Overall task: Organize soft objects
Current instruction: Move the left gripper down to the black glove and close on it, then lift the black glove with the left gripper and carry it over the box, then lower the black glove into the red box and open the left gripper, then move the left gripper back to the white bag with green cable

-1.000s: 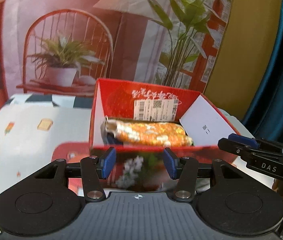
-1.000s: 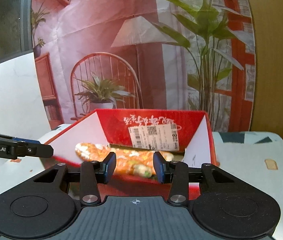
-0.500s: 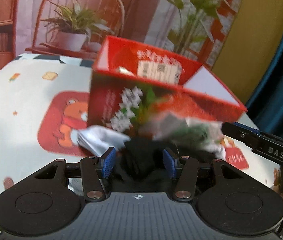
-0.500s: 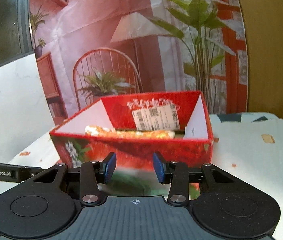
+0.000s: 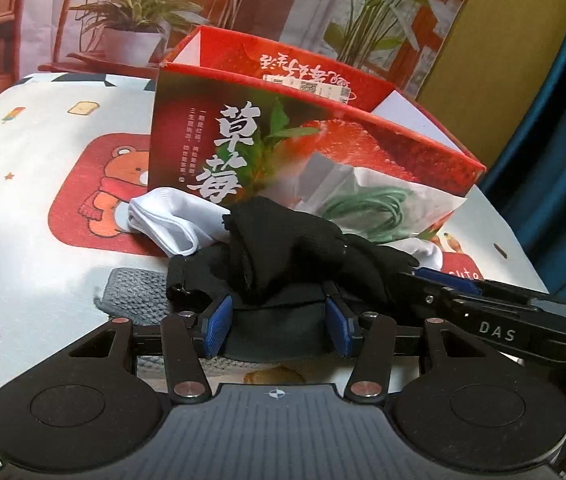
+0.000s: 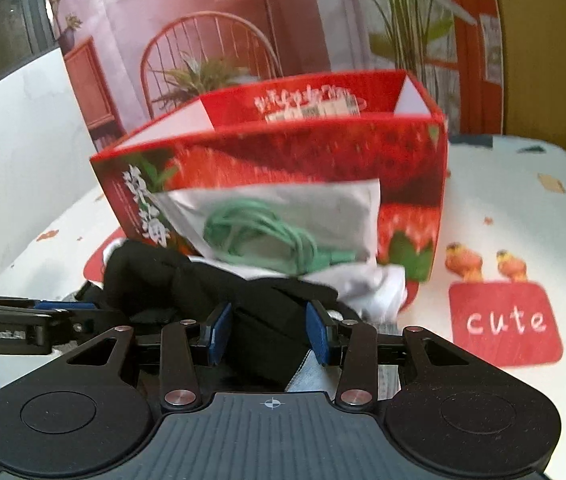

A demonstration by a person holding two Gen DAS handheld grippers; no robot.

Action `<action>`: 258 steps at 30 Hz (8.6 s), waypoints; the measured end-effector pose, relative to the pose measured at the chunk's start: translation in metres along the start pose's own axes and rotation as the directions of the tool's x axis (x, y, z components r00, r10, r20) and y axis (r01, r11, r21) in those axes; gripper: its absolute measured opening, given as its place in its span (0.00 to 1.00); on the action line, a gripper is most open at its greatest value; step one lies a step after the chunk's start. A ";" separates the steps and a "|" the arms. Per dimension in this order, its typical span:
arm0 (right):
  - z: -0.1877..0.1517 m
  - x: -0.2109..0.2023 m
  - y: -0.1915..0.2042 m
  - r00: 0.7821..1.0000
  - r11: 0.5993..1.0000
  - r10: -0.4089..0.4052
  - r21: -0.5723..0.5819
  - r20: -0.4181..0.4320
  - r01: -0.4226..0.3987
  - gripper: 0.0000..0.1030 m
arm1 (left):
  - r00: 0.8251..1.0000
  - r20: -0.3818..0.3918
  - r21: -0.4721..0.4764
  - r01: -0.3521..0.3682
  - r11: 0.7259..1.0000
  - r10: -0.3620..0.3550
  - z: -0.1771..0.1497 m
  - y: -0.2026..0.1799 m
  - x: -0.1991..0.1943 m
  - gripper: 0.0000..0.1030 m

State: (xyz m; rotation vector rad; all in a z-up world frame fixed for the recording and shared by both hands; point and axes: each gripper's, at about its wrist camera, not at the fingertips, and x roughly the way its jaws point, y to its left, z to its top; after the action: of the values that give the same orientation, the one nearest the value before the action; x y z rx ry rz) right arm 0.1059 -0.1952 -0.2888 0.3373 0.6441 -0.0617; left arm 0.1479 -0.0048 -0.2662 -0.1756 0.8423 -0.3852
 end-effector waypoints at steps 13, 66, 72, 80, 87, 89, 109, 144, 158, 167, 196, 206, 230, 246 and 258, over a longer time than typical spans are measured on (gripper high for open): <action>-0.004 0.002 -0.003 1.000 0.999 0.016 -0.041 -0.006 -0.016 0.37 | 0.998 0.065 0.005 -0.001 1.000 0.001 0.005 -0.005 -0.009 0.52; -0.005 0.000 0.008 0.999 0.994 0.010 -0.111 0.035 -0.006 0.59 | 0.996 0.087 -0.061 0.024 0.998 -0.019 -0.001 0.021 0.011 0.17; -0.008 0.002 -0.003 0.998 0.998 0.050 -0.027 0.022 -0.050 0.54 | 0.996 0.087 -0.067 0.027 0.997 -0.021 -0.001 0.023 0.011 0.17; -0.008 0.004 -0.008 0.997 0.997 0.075 0.005 -0.014 -0.074 0.35 | 0.995 0.089 -0.064 0.039 0.997 -0.033 -0.001 0.022 0.009 0.17; -0.005 -0.001 -0.006 0.996 0.996 0.083 0.025 -0.019 -0.083 0.21 | 0.994 0.104 -0.029 0.041 0.999 -0.038 -0.001 0.016 0.001 0.16; -0.005 -0.004 -0.005 0.997 0.996 0.082 0.025 -0.014 -0.081 0.20 | 0.993 0.109 -0.023 0.040 0.999 -0.037 -0.001 0.014 -0.003 0.16; 0.043 -0.064 0.018 0.957 0.989 0.117 -0.123 0.264 -0.086 0.17 | 0.937 0.334 0.069 0.087 0.994 -0.105 0.052 -0.011 -0.070 0.16; 0.162 -0.004 -0.023 0.962 0.995 0.103 -0.022 0.251 -0.101 0.18 | 0.960 0.254 0.057 0.102 0.993 -0.113 0.176 -0.026 -0.008 0.16; 0.192 0.083 -0.038 0.996 0.998 0.037 0.045 0.078 -0.041 0.18 | 0.993 0.115 0.054 0.003 0.999 -0.009 0.213 -0.013 0.062 0.17; 0.193 0.109 -0.045 1.000 0.998 0.000 0.066 -0.008 0.001 0.19 | 0.996 0.084 0.071 -0.048 0.996 0.042 0.216 -0.008 0.087 0.40; 0.094 -0.038 -0.032 0.947 0.996 0.092 -0.034 0.307 -0.085 0.34 | 0.969 0.246 0.059 0.007 0.998 -0.021 0.085 0.013 -0.036 0.58; 0.040 -0.050 -0.050 0.914 0.999 -0.009 -0.036 0.405 0.025 0.36 | 0.982 0.153 0.139 0.090 0.986 -0.111 0.055 -0.014 -0.017 0.58; 0.015 -0.010 -0.046 0.967 0.999 0.014 -0.052 0.256 -0.001 0.56 | 0.993 0.039 0.202 0.105 0.974 -0.115 0.063 -0.024 0.043 0.58; 0.020 0.019 -0.035 0.985 0.993 0.008 -0.117 0.174 0.012 0.57 | 0.989 0.020 0.173 0.140 0.975 -0.146 0.063 -0.013 0.061 0.51; 0.020 0.029 -0.029 0.990 0.992 0.016 -0.130 0.141 0.002 0.51 | 0.989 0.030 0.181 0.138 0.974 -0.146 0.058 -0.015 0.066 0.44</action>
State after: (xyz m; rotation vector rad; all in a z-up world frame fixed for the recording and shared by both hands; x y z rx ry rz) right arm 0.1362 -0.2281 -0.2997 0.2076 0.5036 -0.0367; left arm 0.2271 -0.0452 -0.2693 -0.0777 0.7507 -0.5871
